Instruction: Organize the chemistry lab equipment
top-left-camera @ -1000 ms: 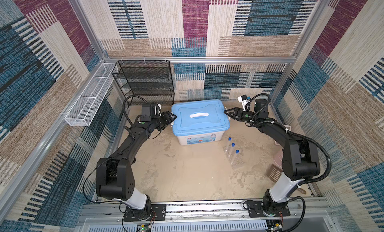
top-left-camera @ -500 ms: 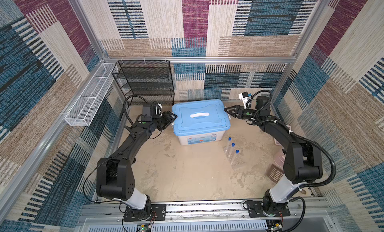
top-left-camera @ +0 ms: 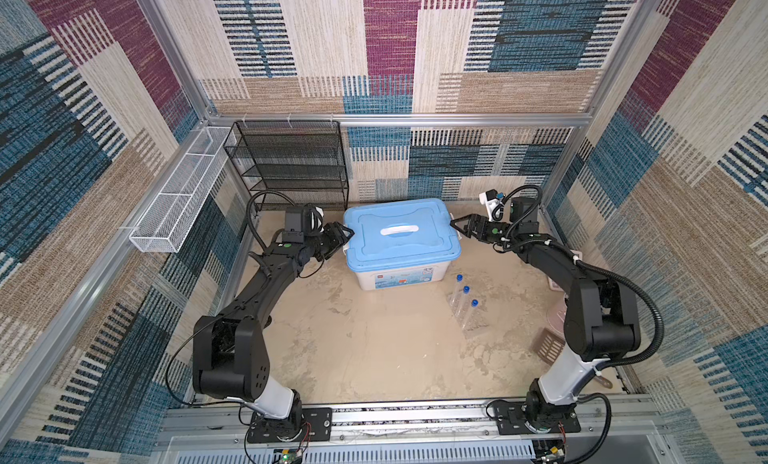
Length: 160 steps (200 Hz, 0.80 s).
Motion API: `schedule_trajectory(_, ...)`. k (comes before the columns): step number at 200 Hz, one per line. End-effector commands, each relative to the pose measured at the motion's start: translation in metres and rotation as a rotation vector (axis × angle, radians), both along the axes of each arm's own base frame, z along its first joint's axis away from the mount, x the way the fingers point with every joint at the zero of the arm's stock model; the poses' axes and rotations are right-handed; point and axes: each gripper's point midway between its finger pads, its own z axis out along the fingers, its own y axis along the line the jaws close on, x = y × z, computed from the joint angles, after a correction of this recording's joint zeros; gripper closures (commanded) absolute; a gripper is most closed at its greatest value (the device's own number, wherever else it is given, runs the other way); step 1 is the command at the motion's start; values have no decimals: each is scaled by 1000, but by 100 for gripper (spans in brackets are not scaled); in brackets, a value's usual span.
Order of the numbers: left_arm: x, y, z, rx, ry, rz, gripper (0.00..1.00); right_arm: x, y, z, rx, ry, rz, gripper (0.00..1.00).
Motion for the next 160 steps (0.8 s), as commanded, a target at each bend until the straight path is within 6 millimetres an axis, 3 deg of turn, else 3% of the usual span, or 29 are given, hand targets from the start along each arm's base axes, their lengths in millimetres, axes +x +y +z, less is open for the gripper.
schedule_trajectory(1,4,0,10,-2,-35,7,40,-2,8,13,49,-28,44,7)
schedule_trajectory(77,4,0,10,-5,-35,8,41,-2,13,2,67,20,60,10)
schedule_trajectory(160,5,-1,11,-10,-36,6,43,-9,30,19,98,3,122,18)
